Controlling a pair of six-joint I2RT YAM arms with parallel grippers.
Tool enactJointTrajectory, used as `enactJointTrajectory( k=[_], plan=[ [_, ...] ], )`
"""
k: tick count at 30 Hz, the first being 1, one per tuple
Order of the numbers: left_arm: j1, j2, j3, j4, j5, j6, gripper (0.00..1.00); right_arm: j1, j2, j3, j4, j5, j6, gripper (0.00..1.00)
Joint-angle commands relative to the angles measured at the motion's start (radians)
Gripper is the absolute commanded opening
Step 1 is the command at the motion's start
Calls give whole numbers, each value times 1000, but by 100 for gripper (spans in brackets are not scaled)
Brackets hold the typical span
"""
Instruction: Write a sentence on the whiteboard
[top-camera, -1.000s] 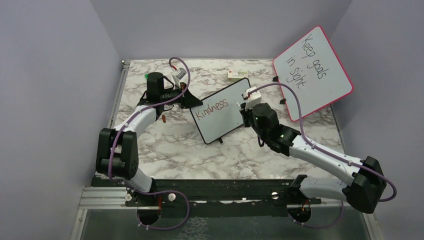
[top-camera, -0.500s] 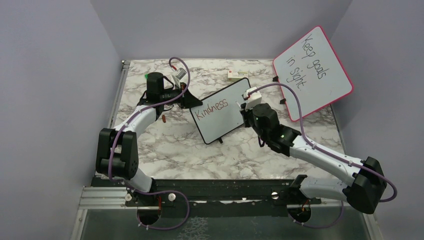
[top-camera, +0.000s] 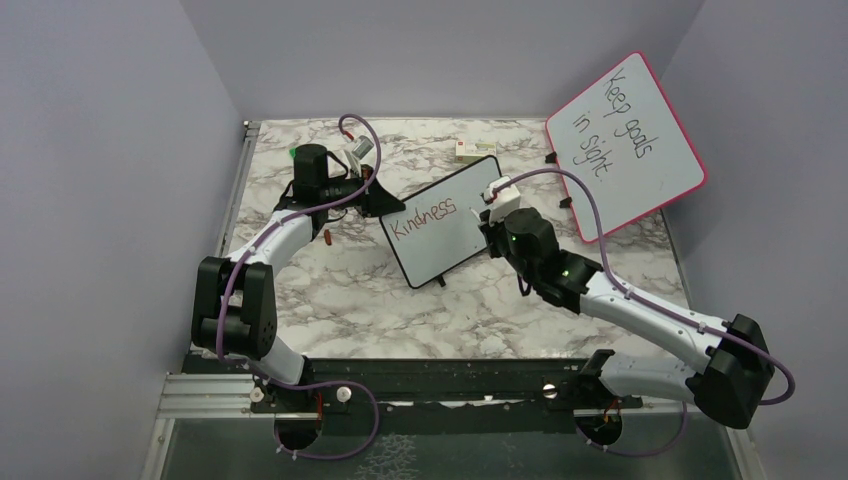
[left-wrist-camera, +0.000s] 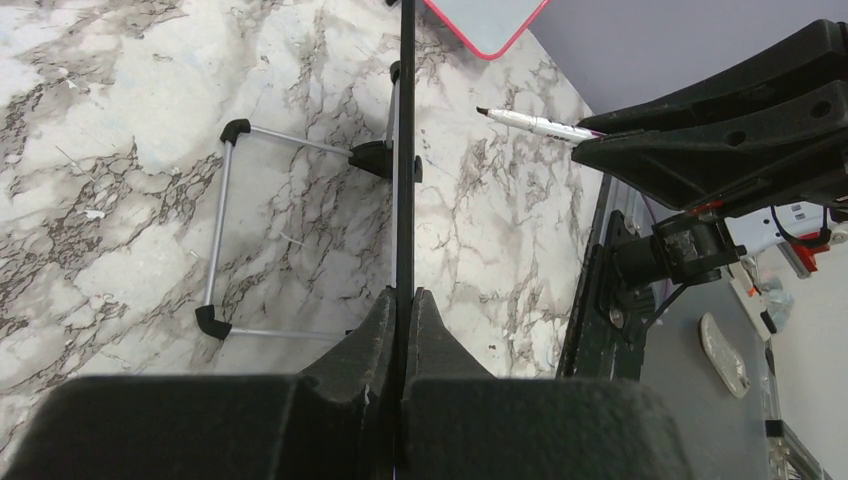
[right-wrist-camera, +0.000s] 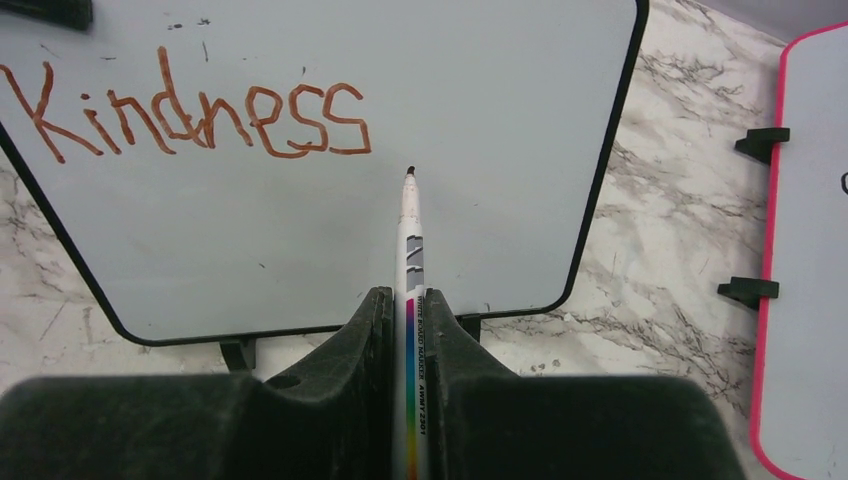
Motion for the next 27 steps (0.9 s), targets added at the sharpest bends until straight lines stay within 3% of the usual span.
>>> enactJointTrajectory(
  k=[1,27],
  plan=[
    [0,1,-1,-78,-32,29,0,14,-14,-14,-18,-54,-12,1],
    [-1,-1,-6,-79,-40,26,0,238,110,24,16,34,127,1]
  ],
)
